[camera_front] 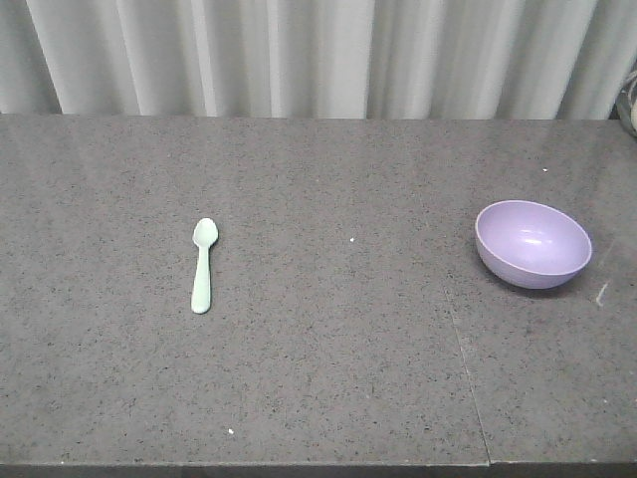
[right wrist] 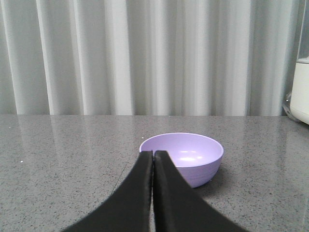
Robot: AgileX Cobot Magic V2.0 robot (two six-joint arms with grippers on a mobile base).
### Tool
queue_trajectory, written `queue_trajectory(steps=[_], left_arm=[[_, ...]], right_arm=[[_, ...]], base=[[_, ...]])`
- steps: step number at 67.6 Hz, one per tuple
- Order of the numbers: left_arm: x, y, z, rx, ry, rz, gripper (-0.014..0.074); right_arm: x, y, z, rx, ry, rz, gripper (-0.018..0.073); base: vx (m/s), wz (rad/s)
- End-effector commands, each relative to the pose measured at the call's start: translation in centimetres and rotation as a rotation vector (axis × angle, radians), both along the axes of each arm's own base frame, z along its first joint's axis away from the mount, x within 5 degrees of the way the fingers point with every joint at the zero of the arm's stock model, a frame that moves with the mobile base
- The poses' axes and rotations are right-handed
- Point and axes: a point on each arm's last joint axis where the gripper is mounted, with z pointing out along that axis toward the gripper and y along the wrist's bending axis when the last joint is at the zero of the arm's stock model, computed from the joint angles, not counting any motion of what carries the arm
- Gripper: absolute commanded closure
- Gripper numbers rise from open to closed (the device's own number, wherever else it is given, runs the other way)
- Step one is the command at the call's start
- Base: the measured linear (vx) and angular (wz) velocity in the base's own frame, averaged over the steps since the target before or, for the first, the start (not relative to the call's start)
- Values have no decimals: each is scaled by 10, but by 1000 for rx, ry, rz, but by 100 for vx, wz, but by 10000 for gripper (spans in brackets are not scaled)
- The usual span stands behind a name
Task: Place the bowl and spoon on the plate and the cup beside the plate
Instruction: 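Position the base at the counter, both grippers above spoon and bowl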
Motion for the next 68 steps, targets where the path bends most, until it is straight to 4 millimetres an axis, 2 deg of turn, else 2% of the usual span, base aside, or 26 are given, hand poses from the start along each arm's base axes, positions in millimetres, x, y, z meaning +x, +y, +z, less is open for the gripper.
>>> queue_trajectory(steps=[1,24,42,48,55,68], left_arm=[[-3,0,13,1,-102,2,603],[-3,0,13,1,-107,2,603],[-6,0,34,-8,-207,1,603],[-6,0,49,-9,-195,1,603],[-1,0,75,-10,-152,0,603],[30,1,135,-16,45,-2,603]], right_arm=[[1,0,2,-4,-54,-7,570],[1,0,2,-4,-55,-7,570],[0,-1,10,9,-84,-8,570],[-3,-1,25,8,-66,-6,570],[-6,-1,52,-16,-39,-8,570],[-2,-1,108,-52,130,-14,570]], base=[[0,0],[0,0],[0,0],[0,0],[0,0],[0,0]])
